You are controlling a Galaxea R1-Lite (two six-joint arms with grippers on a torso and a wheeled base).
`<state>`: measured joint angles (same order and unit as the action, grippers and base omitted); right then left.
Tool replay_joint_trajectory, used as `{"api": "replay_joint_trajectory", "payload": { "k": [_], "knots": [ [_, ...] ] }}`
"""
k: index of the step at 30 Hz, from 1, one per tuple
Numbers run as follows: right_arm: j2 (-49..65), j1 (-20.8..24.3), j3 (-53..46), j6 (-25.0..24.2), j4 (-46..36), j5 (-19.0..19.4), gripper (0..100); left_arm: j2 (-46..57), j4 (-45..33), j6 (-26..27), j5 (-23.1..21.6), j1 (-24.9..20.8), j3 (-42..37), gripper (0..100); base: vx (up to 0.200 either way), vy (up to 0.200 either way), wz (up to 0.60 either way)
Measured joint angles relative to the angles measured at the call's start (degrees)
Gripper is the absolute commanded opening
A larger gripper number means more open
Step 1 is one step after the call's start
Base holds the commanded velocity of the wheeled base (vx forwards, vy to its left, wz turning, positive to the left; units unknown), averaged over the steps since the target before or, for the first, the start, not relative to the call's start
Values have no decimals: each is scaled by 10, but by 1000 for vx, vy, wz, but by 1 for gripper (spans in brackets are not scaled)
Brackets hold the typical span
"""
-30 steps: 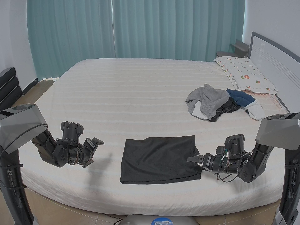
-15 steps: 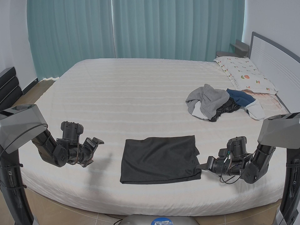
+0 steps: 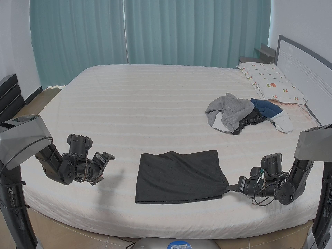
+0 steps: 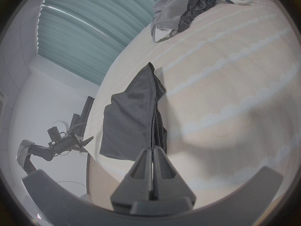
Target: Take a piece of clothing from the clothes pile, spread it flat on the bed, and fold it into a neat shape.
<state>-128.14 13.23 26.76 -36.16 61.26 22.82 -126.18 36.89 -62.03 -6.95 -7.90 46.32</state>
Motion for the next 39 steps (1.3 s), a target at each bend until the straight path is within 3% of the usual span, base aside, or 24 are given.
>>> {"api": "replay_joint_trajectory", "payload": {
  "k": [4, 5, 17, 32, 39],
  "knots": [
    [0, 1, -4, 1, 2, 1, 0, 0, 0, 0, 0, 0, 0, 100, 0, 0, 0],
    [-1, 2, -4, 2, 1, 1, 100, 0, 0, 0, 0, 0, 0, 100, 0, 0, 0],
    [-4, 2, 51, -11, 1, 1, 100, 0, 0, 0, 0, 0, 0, 100, 0, 0, 0],
    [-120, -2, 373, -53, -99, -27, 100, 0, 0, 0, 0, 0, 0, 100, 0, 0, 0],
    [-181, -9, 448, -55, -123, -44, 100, 0, 0, 0, 0, 0, -1, 100, 0, 0, 0]
  ]
}}
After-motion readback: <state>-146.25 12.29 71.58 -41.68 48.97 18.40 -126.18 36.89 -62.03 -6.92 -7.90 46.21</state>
